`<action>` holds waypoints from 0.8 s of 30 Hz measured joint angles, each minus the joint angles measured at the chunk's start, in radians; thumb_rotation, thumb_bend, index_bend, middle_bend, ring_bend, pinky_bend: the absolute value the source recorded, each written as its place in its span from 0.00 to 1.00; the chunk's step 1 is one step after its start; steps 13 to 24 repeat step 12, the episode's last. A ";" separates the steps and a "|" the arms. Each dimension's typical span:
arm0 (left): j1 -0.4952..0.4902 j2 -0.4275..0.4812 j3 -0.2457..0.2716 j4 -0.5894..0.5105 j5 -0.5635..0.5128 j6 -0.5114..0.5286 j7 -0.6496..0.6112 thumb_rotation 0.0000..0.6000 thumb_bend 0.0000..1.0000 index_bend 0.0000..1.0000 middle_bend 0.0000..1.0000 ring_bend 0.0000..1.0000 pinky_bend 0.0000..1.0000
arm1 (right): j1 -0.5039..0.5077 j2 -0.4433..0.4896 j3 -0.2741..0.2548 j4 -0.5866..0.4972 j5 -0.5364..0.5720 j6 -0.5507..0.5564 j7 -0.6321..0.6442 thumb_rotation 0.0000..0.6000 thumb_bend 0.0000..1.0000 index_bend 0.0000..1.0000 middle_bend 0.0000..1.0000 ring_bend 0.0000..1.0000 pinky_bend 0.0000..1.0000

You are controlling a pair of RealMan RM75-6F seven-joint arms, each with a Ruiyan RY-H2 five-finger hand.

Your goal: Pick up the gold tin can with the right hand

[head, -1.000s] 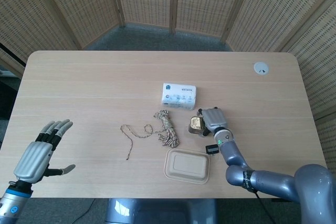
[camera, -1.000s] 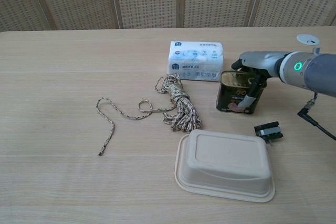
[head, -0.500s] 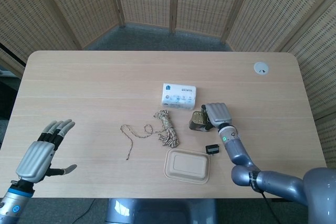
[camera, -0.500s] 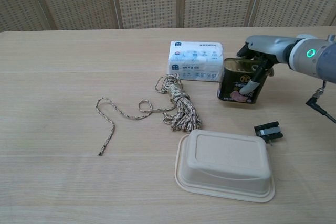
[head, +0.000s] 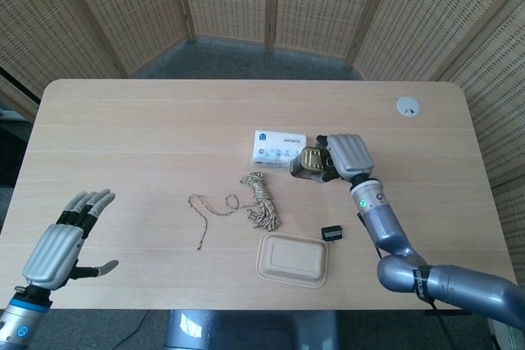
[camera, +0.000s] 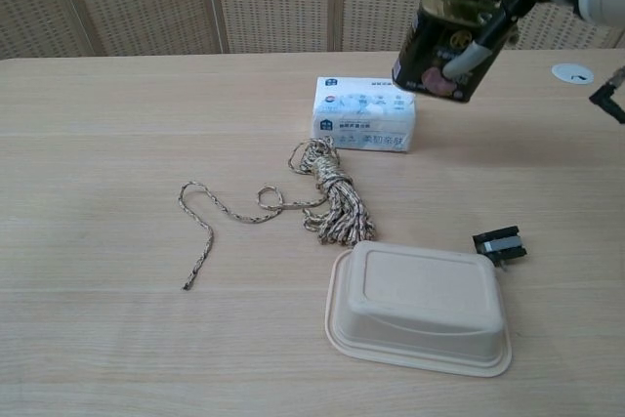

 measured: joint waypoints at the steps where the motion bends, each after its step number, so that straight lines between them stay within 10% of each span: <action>1: 0.003 0.000 0.001 0.002 0.003 0.003 -0.004 1.00 0.14 0.00 0.00 0.00 0.00 | 0.002 0.014 0.012 -0.019 0.004 0.005 -0.002 1.00 0.12 0.73 0.94 0.90 0.65; 24: 0.015 -0.001 0.008 0.032 0.015 0.016 -0.042 1.00 0.14 0.00 0.00 0.00 0.00 | 0.025 0.120 0.082 -0.182 0.068 0.060 -0.022 1.00 0.12 0.73 0.93 0.90 0.65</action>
